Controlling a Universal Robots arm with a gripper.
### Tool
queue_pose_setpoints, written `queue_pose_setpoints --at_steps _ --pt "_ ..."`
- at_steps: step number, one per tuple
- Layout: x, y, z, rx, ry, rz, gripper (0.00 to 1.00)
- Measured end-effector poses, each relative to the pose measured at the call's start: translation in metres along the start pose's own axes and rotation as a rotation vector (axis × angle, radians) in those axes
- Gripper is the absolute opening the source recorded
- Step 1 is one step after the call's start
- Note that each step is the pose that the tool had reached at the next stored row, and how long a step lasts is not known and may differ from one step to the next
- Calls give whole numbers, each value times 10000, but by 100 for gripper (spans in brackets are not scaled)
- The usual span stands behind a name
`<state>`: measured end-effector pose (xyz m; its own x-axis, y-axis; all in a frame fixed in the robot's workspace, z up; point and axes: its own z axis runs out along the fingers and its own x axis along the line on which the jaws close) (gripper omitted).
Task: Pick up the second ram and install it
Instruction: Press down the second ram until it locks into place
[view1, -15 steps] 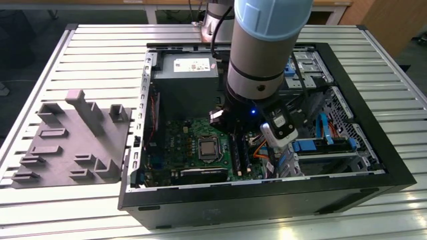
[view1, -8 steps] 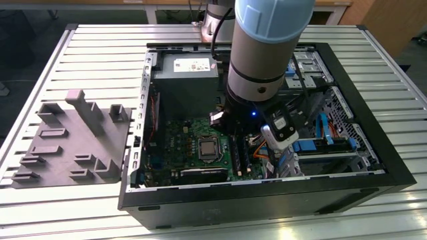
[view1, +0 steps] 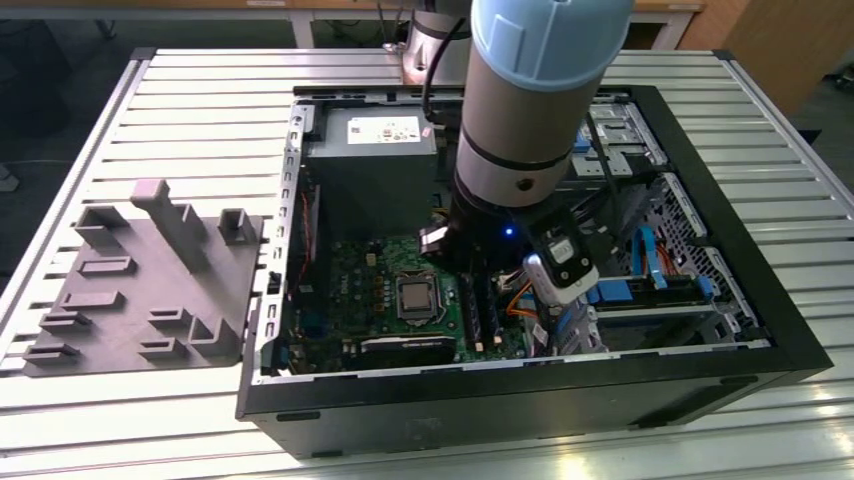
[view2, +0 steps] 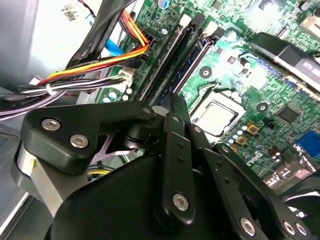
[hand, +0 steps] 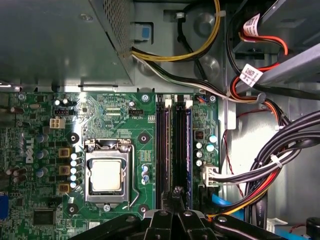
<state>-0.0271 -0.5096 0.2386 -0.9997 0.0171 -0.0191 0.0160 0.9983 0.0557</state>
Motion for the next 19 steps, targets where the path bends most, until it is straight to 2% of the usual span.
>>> queue_pose_setpoints --at_steps 9,12,19 --pt "-2 -85 0 -1 0 0 11" --pt "-3 -141 4 0 0 0 11" --pt "-3 -188 24 -1 0 0 11"
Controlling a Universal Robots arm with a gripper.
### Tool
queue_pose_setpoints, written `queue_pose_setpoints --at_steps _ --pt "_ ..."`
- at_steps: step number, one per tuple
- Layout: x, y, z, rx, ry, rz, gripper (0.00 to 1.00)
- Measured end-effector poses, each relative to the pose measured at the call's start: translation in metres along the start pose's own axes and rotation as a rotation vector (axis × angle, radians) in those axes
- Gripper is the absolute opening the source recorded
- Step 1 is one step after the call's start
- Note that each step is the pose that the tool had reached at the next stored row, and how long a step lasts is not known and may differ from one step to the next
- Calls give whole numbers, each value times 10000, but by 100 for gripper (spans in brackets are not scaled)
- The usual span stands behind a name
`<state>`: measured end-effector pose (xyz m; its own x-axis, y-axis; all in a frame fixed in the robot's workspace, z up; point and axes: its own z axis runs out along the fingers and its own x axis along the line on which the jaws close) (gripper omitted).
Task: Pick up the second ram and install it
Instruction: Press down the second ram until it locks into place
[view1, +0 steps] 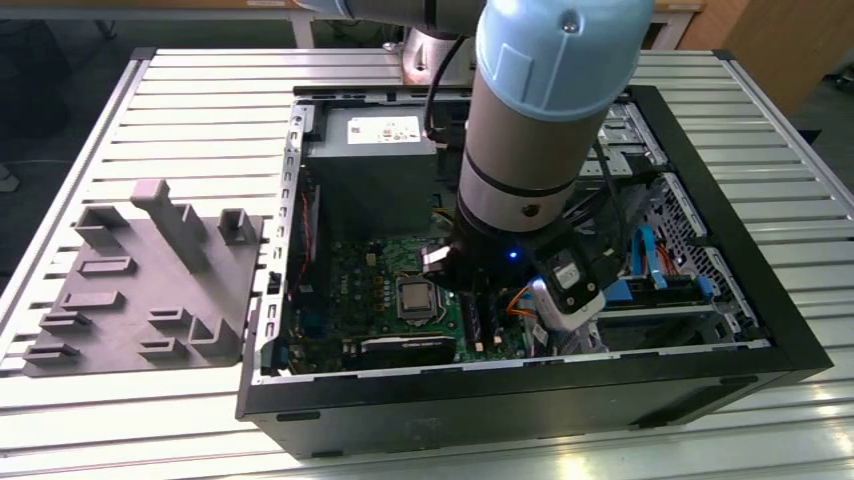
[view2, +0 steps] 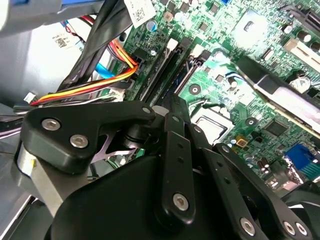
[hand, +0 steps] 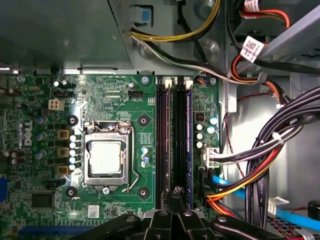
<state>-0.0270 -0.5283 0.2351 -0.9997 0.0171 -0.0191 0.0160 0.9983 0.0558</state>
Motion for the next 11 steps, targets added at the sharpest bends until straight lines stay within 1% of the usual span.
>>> queue_pose_setpoints --at_steps 4,8,11 --pt "0 -24 20 -1 0 0 11" --pt "0 -28 24 1 0 0 11" --pt "0 -29 30 -31 0 1 11"
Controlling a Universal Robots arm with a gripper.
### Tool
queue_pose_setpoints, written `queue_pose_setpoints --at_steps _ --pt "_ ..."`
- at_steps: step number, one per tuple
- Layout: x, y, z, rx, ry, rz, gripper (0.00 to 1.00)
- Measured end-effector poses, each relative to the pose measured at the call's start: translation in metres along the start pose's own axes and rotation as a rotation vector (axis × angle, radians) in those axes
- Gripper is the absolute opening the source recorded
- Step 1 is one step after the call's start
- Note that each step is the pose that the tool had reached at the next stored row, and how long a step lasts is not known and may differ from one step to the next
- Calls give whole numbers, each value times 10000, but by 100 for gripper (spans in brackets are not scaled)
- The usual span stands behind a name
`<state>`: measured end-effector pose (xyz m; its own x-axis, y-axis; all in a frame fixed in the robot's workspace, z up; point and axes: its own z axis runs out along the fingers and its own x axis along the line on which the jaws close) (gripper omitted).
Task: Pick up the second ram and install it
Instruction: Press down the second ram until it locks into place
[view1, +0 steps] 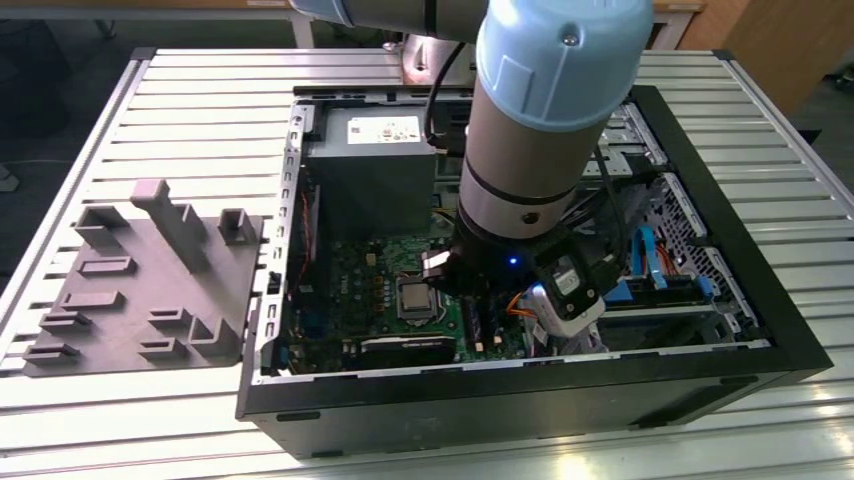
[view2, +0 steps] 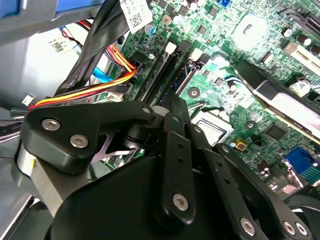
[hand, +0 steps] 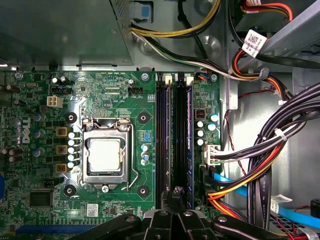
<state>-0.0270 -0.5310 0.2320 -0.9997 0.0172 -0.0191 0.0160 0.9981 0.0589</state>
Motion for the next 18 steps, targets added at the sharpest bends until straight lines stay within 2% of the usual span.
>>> queue_pose_setpoints --at_steps 18 --pt "0 -2 28 -3 0 0 11"
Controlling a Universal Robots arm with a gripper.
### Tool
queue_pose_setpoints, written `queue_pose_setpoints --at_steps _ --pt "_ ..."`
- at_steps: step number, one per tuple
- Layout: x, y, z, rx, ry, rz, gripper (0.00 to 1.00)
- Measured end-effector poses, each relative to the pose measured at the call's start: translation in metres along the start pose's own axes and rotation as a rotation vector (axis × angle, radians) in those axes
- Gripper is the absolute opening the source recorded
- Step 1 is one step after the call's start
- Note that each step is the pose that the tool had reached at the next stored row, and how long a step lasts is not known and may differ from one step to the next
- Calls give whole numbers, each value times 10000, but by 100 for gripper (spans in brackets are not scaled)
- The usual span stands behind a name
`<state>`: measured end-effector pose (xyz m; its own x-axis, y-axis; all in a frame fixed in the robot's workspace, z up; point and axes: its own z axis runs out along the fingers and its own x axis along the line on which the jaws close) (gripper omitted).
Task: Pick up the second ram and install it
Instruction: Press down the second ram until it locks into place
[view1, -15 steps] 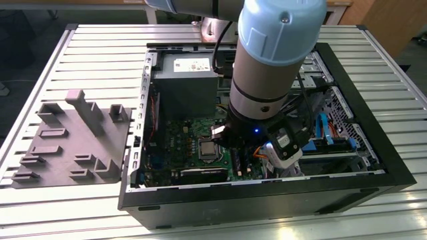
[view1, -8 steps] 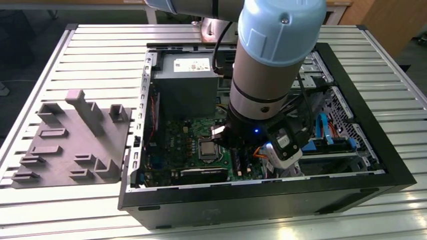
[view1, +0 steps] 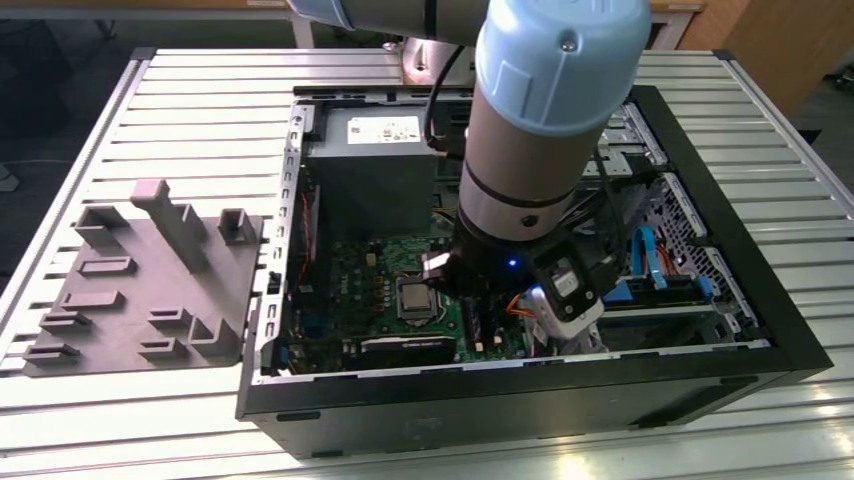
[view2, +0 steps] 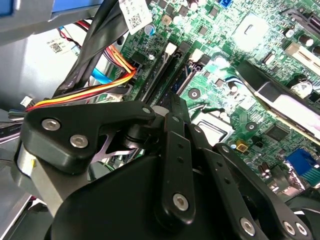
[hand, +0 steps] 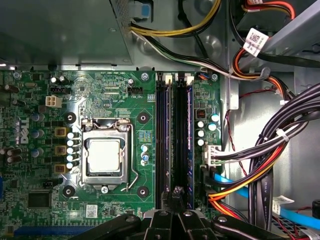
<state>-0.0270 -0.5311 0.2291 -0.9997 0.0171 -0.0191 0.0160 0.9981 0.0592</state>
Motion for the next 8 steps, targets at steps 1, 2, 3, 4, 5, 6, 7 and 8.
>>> queue_pose_setpoints --at_steps 1,2,3,4,5,6,7,8 --pt "0 0 6 0 0 0 11" --pt "0 -1 14 -1 0 0 11" --pt "0 -1 22 0 0 0 11" --pt "1 -2 33 -1 0 0 11" --pt "1 -2 45 -2 0 0 11" --pt "1 -3 56 -1 0 0 11" --pt "1 -4 66 0 0 0 11" --pt "2 -5 69 1 1 0 11"
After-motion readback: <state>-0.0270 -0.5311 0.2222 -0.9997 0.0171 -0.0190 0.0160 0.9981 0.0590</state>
